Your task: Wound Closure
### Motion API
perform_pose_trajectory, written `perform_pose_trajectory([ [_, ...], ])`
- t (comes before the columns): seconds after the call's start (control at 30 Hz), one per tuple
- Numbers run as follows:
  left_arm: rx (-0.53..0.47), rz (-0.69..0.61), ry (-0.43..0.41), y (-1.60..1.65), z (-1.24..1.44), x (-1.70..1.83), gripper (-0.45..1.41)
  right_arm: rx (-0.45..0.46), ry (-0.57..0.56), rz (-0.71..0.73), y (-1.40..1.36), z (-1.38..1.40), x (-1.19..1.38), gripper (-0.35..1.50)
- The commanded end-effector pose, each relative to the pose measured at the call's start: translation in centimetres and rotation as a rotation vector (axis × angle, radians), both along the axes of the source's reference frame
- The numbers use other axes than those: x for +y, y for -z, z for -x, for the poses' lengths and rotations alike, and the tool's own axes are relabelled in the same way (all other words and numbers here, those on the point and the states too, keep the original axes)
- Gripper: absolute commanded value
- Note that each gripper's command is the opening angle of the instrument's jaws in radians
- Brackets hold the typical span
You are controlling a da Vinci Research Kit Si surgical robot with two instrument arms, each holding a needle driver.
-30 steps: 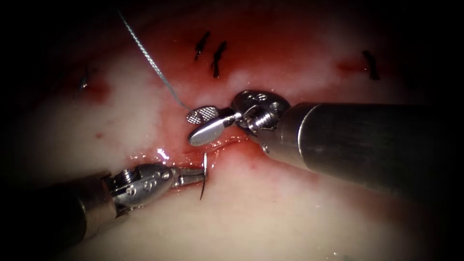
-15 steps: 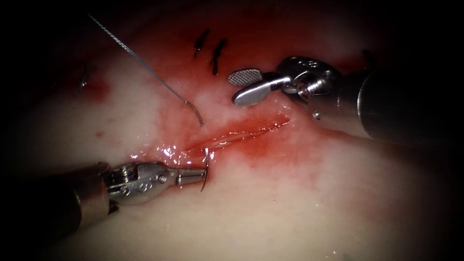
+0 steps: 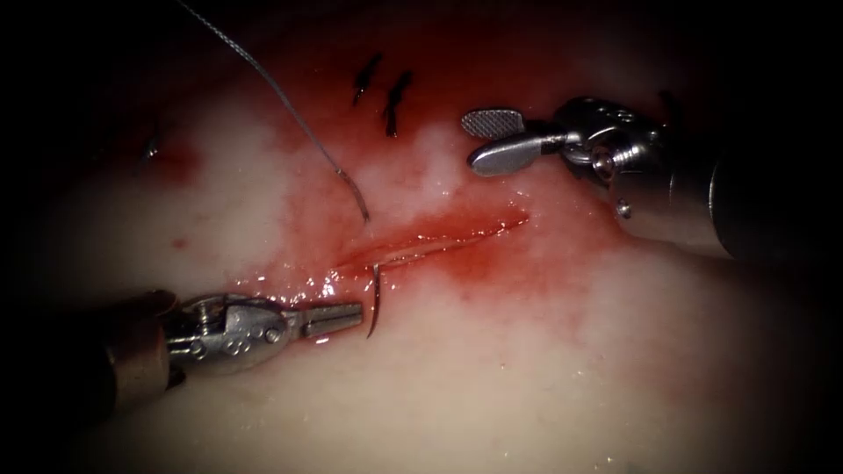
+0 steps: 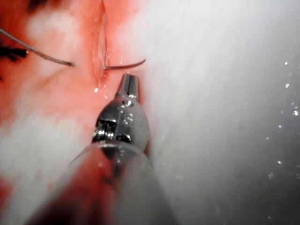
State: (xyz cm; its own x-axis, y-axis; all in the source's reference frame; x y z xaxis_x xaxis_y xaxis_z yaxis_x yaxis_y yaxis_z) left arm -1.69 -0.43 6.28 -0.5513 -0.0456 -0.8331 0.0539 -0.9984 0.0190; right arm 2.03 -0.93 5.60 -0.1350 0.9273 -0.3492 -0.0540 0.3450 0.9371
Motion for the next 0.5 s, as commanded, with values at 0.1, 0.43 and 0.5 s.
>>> perform_pose_trajectory([
  [0.1, -0.007, 0.011, -0.006, -0.05, 0.07, -0.04, 0.24, 0.001, 0.004, 0.004, -0.09, -0.09, -0.03, 0.84],
  [0.43, -0.016, 0.078, -0.012, -0.07, 0.19, -0.02, 0.81, -0.005, 0.002, 0.033, -0.15, -0.11, -0.10, 0.79],
  [0.5, -0.016, 0.079, -0.009, -0.07, 0.21, -0.02, 0.81, -0.005, 0.002, 0.034, -0.15, -0.11, -0.11, 0.79],
])
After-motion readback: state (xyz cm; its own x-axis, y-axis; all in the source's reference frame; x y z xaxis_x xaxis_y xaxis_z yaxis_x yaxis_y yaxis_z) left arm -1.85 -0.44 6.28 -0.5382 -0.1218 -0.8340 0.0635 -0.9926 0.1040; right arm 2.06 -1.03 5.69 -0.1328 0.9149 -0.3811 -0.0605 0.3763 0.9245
